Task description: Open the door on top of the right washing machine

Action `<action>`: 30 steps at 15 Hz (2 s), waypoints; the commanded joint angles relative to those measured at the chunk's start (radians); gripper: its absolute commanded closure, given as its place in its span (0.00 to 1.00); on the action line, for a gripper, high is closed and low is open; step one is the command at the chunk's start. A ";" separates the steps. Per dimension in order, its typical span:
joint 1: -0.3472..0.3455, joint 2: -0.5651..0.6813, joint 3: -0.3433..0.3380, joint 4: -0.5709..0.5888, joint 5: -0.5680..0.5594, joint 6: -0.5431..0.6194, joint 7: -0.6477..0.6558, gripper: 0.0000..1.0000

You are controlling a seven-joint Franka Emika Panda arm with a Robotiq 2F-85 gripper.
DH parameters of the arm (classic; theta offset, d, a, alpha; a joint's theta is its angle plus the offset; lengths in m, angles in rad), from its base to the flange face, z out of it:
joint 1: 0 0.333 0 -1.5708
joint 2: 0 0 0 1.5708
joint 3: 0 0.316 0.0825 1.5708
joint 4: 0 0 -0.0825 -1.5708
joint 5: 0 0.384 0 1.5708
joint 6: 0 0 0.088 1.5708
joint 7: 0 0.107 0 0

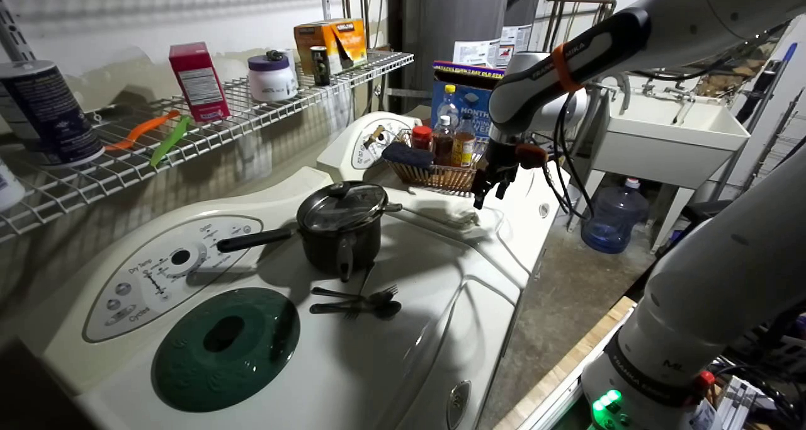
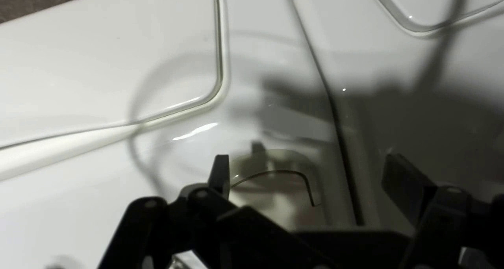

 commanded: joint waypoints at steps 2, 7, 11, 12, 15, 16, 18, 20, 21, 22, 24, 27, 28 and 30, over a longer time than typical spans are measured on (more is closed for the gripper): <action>-0.006 0.091 -0.042 0.024 0.049 0.125 -0.137 0.00; 0.005 0.153 -0.061 0.015 0.172 0.279 -0.240 0.00; 0.015 0.190 -0.056 0.018 0.327 0.332 -0.374 0.00; 0.016 0.198 -0.053 0.019 0.368 0.339 -0.418 0.00; 0.032 0.217 -0.062 0.026 0.505 0.349 -0.555 0.00; 0.031 0.223 -0.061 0.029 0.546 0.359 -0.593 0.00; 0.031 0.235 -0.060 0.038 0.640 0.367 -0.670 0.00; 0.028 0.250 -0.058 0.047 0.729 0.381 -0.735 0.00; 0.027 0.259 -0.057 0.053 0.766 0.377 -0.764 0.00; 0.026 0.266 -0.054 0.056 0.801 0.391 -0.795 0.00; 0.025 0.280 -0.050 0.068 0.883 0.393 -0.860 0.00; 0.019 0.308 -0.048 0.089 0.983 0.381 -0.938 0.00; 0.017 0.315 -0.047 0.096 1.018 0.373 -0.962 0.00; 0.015 0.332 -0.046 0.108 1.073 0.368 -1.004 0.00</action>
